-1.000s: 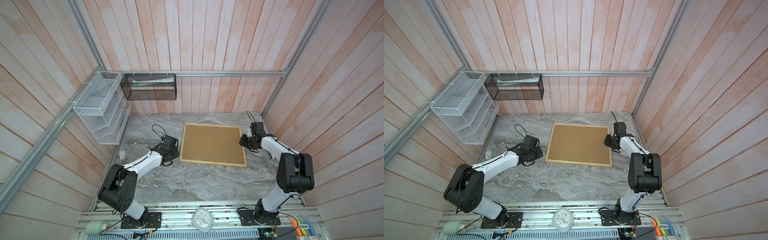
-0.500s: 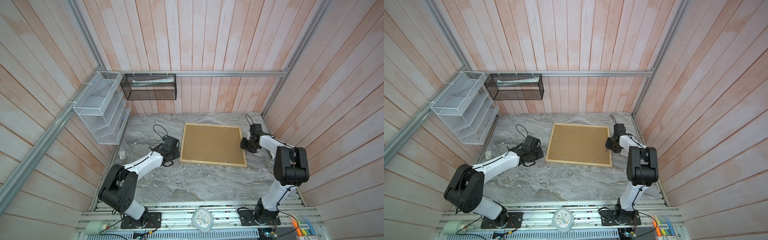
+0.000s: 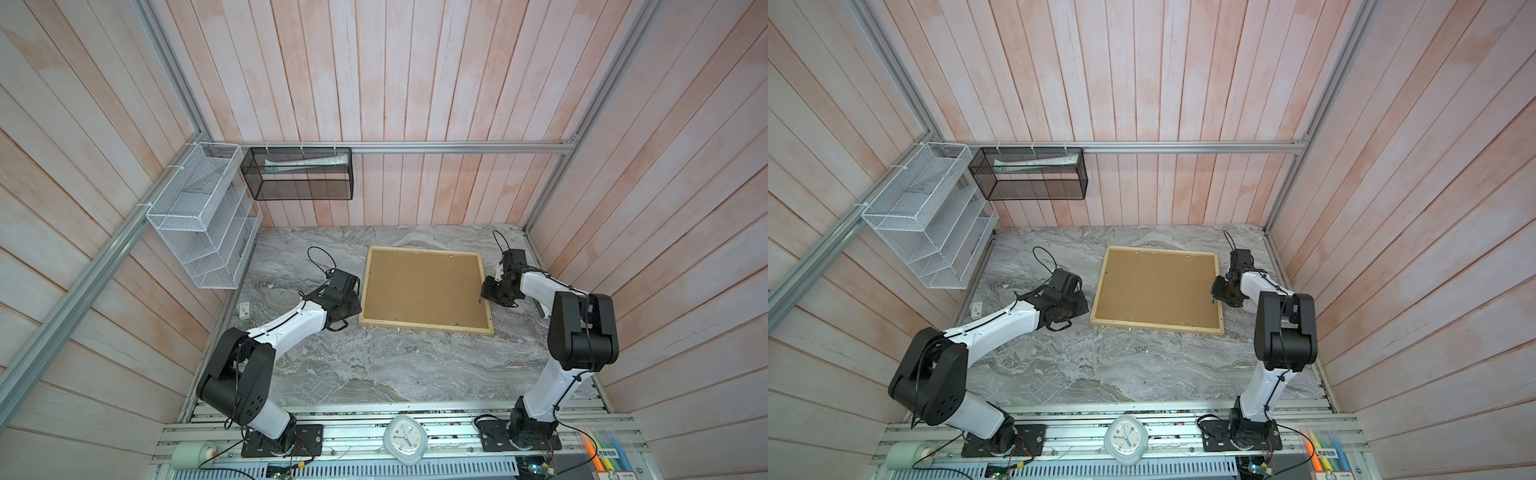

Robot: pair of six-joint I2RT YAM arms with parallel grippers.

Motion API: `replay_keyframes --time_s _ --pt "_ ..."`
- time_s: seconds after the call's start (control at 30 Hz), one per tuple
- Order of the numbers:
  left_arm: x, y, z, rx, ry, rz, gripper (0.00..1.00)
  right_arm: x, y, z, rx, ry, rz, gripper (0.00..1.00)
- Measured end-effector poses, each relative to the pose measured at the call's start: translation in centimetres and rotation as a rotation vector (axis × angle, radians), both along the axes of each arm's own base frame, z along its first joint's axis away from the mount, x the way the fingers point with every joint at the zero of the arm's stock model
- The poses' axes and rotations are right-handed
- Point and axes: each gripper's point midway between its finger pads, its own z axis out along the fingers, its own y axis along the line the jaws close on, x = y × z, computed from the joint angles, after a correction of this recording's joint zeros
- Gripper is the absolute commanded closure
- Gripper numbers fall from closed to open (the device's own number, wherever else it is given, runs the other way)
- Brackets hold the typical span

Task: Put the photo into the frame

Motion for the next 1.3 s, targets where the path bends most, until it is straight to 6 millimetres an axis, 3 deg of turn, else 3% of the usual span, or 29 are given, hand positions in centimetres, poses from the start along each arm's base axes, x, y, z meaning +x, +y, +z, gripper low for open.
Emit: replay_keyframes --time_s 0.2,0.7,1.3 --pt "0.0 0.0 0.0 0.000 0.002 0.000 0.47 -1.1 1.6 -1.1 0.095 0.014 0.018 0.73" --pt "-0.8 0.0 -2.8 0.034 0.085 -0.009 0.46 -4.3 6.1 -1.0 0.250 0.023 0.087 0.76" --pt "-0.5 -0.2 -4.7 0.048 0.136 -0.001 0.46 -3.8 7.7 4.5 0.273 -0.117 0.178 0.74"
